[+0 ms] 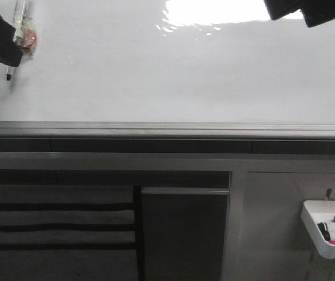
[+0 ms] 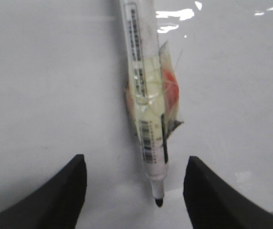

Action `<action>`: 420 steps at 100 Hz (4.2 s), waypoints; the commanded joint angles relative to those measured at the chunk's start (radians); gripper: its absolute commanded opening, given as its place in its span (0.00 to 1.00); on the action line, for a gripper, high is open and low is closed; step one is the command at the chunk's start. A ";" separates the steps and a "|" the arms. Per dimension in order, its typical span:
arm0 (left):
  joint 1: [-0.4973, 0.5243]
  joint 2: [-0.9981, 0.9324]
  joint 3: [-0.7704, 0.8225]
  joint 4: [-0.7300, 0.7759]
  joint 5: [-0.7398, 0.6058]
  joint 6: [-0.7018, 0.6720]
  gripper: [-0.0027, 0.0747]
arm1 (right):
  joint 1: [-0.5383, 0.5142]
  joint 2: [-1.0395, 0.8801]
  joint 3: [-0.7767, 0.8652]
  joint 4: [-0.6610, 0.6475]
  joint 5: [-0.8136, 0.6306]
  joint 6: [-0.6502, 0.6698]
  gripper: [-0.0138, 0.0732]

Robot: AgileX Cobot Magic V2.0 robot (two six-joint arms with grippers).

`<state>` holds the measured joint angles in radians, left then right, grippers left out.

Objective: Write number 3 on whiteboard

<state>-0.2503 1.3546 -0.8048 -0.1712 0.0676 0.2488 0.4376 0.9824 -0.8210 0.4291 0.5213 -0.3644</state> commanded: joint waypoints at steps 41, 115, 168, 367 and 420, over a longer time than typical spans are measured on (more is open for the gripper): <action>0.004 0.067 -0.072 -0.008 -0.129 -0.011 0.51 | 0.002 -0.010 -0.037 0.019 -0.068 -0.009 0.58; -0.092 -0.167 -0.201 -0.040 0.634 0.277 0.01 | 0.000 0.024 -0.176 -0.048 0.209 -0.009 0.58; -0.419 -0.167 -0.239 -0.236 0.814 0.703 0.01 | 0.009 0.234 -0.295 0.410 0.485 -0.636 0.58; -0.094 -0.584 0.091 -0.483 0.482 0.585 0.55 | -0.169 -0.078 -0.043 0.139 0.218 -0.370 0.19; -0.095 -0.593 0.108 -0.483 0.451 0.585 0.55 | -0.169 0.145 -0.270 0.199 0.277 -0.315 0.19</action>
<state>-0.3491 0.7700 -0.6707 -0.6191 0.5761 0.8447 0.2731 1.0582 -0.9806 0.5951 0.7794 -0.6893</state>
